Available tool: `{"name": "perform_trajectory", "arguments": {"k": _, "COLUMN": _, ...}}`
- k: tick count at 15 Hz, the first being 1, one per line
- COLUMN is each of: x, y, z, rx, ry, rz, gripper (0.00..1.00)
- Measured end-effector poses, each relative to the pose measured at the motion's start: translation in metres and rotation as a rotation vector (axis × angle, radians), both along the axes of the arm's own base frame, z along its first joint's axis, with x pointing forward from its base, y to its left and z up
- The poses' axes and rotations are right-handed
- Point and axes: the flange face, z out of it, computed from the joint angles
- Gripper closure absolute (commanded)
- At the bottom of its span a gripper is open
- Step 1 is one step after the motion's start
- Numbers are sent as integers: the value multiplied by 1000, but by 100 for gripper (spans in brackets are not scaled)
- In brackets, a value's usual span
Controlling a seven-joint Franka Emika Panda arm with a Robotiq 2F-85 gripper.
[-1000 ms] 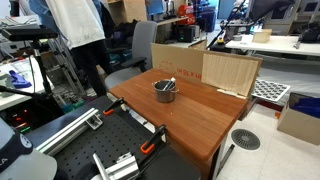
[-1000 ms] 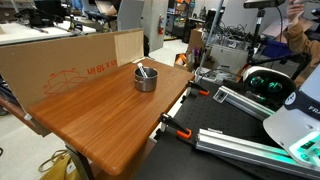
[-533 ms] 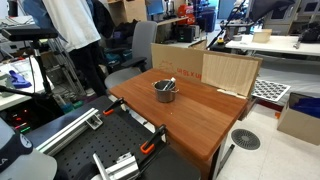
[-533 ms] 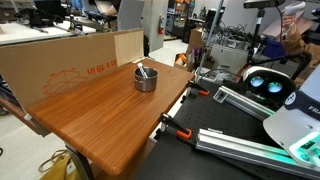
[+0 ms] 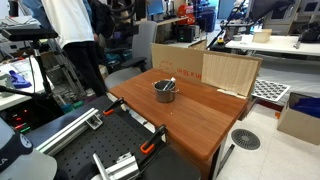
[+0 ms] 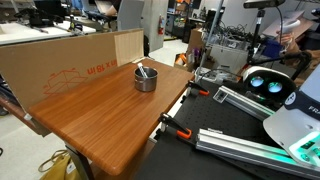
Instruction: Take the black marker out of the silver pot
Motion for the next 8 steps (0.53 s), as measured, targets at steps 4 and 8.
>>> {"name": "perform_trajectory", "arguments": {"k": 4, "x": 22, "y": 7, "z": -43, "rx": 2, "ry": 58, "rz": -36, "gripper": 0}}
{"name": "perform_trajectory", "arguments": {"k": 8, "x": 51, "y": 12, "z": -74, "rx": 28, "ry": 100, "rz": -96, "gripper": 0}}
